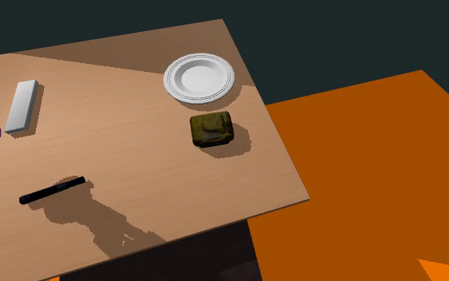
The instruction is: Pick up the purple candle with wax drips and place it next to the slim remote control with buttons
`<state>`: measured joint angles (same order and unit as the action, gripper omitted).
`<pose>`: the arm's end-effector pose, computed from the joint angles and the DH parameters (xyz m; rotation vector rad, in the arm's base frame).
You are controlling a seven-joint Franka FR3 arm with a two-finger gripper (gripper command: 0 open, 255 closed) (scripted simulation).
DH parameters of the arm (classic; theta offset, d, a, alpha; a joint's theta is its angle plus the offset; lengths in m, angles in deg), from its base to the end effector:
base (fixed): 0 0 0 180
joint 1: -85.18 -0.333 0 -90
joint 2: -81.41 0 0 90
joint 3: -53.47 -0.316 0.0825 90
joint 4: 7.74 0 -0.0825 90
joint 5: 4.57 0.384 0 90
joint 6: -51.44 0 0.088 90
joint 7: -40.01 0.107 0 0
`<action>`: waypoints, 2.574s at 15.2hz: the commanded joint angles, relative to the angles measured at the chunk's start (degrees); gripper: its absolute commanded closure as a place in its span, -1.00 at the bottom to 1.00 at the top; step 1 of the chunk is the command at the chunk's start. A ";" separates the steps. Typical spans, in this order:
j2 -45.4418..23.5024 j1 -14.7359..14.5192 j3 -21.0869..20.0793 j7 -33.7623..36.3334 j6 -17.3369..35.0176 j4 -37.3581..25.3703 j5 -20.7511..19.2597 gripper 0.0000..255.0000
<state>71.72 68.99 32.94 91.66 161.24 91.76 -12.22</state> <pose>0.5032 0.3489 0.4825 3.0884 -0.3443 0.0975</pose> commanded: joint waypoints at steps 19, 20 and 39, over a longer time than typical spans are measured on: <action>-4.67 -0.33 0.67 2.51 13.89 9.58 -2.74 1.00; -5.02 -0.37 0.73 2.68 14.55 9.93 -2.95 1.00; -2.12 -0.25 0.17 1.67 8.81 6.86 -1.36 -1.00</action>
<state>69.02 68.87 33.31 93.34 171.50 99.48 -13.89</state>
